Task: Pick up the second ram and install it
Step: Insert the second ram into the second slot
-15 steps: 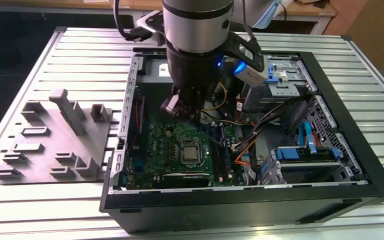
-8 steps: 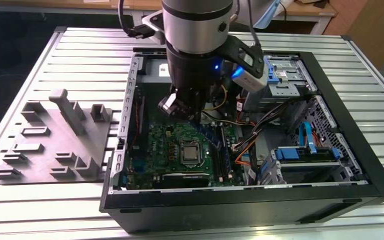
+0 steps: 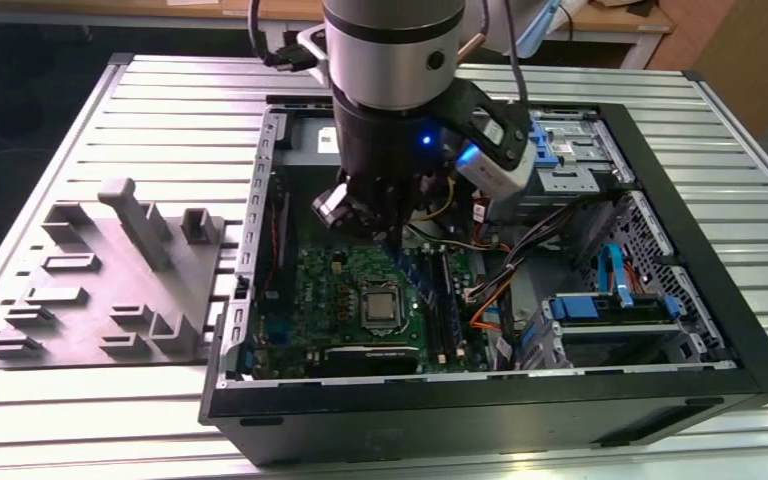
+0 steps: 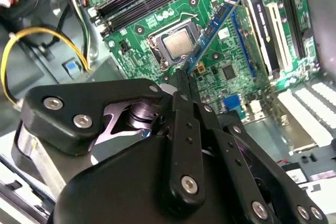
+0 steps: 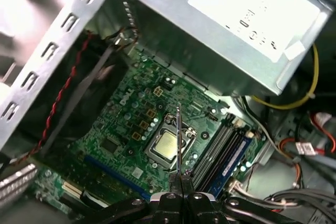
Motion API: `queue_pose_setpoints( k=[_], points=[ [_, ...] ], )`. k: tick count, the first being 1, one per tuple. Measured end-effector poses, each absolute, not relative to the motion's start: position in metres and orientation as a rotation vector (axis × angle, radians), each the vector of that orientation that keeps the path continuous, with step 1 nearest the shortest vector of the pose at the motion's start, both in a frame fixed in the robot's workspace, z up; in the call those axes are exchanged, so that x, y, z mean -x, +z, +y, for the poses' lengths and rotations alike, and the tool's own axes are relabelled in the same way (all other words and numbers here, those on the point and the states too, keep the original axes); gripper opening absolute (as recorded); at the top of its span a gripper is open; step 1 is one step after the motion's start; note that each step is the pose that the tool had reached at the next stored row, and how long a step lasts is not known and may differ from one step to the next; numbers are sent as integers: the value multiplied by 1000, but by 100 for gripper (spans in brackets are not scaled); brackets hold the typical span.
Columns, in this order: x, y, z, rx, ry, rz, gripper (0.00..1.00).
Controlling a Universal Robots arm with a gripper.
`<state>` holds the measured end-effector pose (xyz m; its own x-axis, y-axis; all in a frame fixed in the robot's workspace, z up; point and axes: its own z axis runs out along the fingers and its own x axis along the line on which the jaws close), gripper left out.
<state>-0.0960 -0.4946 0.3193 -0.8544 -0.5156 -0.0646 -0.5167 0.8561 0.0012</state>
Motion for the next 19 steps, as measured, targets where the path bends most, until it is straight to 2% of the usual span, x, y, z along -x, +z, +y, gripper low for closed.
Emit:
queue_pose_setpoints(
  k=[19],
  points=[
    [96, 315, -495, 303, 12, 3062, 11]
  ],
)
